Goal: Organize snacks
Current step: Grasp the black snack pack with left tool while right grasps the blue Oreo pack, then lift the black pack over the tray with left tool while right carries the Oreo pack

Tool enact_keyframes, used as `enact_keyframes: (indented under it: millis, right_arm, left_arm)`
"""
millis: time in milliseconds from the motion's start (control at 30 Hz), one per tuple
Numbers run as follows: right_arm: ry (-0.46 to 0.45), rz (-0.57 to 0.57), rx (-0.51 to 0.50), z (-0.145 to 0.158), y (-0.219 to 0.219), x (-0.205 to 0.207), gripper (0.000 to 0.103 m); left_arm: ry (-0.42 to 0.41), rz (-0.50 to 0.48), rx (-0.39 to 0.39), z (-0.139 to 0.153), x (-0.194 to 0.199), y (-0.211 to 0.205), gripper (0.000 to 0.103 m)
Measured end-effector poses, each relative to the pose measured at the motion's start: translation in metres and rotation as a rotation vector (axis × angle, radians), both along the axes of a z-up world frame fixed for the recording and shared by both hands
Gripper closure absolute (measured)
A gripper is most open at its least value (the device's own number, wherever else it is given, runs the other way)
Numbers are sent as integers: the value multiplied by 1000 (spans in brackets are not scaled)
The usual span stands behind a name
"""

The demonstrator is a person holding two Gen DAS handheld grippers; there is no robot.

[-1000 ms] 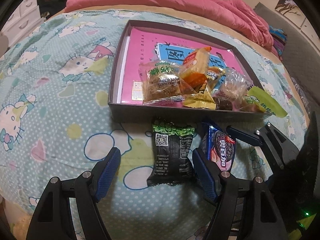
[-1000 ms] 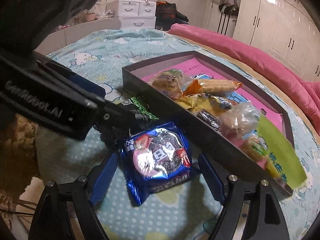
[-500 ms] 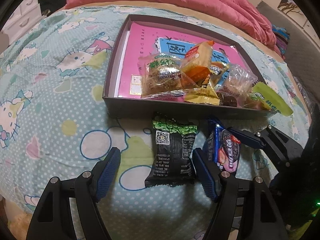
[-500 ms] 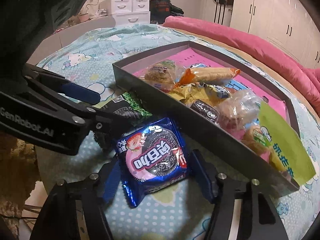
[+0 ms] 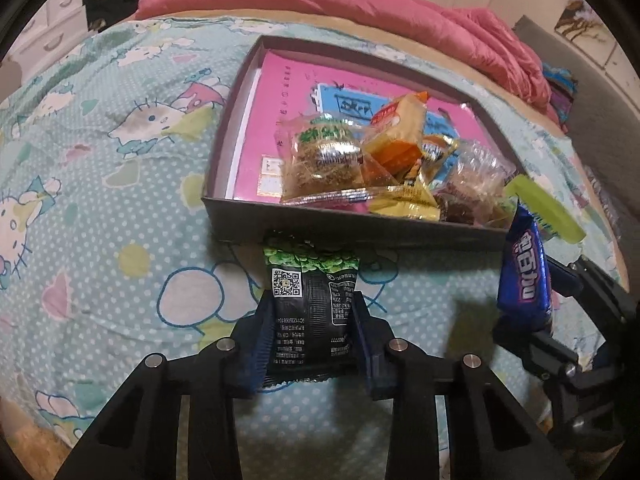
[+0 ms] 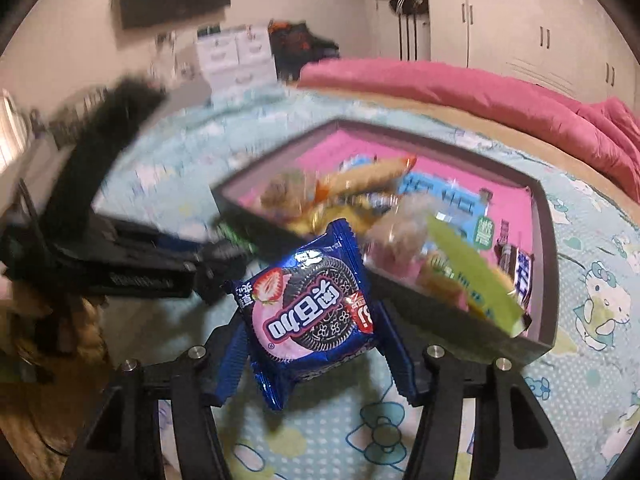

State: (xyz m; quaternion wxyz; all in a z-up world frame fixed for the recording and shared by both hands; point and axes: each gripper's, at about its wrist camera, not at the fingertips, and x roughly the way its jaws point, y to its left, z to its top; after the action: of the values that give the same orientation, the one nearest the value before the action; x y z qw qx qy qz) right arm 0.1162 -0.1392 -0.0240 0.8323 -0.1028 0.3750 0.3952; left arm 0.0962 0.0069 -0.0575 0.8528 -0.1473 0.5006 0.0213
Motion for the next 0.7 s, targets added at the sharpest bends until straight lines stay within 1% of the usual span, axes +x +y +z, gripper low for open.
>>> enact_keyframes:
  millis: [167,267,433,700]
  right_arm:
    - [-12,-4,57,12,-4,1,43]
    - [-5,-2,85,15,-7,0,43]
    - [-23,-7,113,23,-9,0,43]
    - [-54,-56,161,37,-25,7,43]
  left_arm:
    - [-47,15,-29,17,-7,5,70]
    - [-77,10,-17,30,-9,2,70]
    - [-119,9,-13,48,-12,-2,70]
    - [-173,0,2,71,4,-12,70]
